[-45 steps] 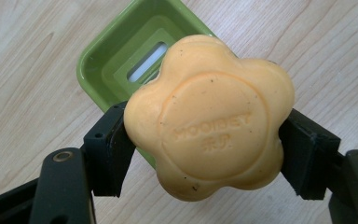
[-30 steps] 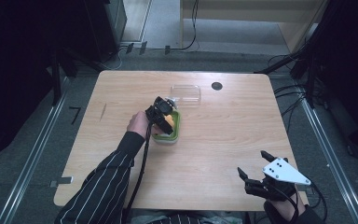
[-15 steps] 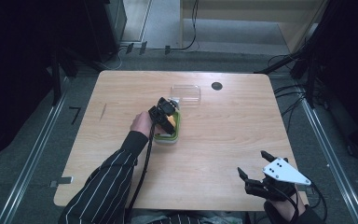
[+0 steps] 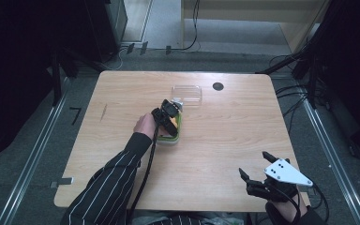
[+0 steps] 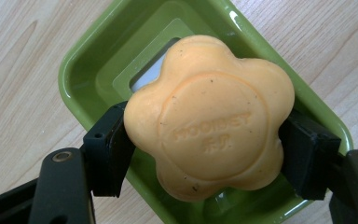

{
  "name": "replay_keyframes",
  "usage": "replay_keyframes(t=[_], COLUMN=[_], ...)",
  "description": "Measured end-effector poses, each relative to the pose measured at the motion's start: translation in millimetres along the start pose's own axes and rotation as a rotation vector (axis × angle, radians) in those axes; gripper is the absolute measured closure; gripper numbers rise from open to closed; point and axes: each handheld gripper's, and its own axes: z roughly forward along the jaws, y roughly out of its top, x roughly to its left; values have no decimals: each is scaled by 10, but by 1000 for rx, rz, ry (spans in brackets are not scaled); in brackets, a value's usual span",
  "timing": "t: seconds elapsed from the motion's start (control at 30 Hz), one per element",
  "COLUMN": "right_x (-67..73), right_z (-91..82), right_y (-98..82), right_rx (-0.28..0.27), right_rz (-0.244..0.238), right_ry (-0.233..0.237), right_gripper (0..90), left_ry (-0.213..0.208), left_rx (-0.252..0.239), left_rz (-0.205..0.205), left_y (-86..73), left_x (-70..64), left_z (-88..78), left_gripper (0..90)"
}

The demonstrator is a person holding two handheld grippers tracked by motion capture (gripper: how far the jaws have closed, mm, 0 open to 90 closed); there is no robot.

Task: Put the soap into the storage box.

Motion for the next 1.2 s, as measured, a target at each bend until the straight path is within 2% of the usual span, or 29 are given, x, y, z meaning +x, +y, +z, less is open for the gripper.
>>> replay_keyframes(t=[0.2,0.6,0.87,1.0,1.2], right_x=[-1,0,0,0,1], right_z=[0,-1,-2,-1,-2], right_y=[0,1,0,1,1], right_rx=[0,0,0,0,0], right_rz=[1,1,1,0,1], right_ry=[-1,0,1,1,1], right_gripper=[136,136,136,136,136], left_ry=[9,13,29,21,11], left_rx=[12,-3,-20,-20,-22], left_rz=[-15,-32,-37,-44,-29], left_y=[3,-4,-7,-15,-45], left_x=[-14,-5,14,34,26], left_z=[41,37,-32,-75,-172], left_gripper=[276,264,194,162,132])
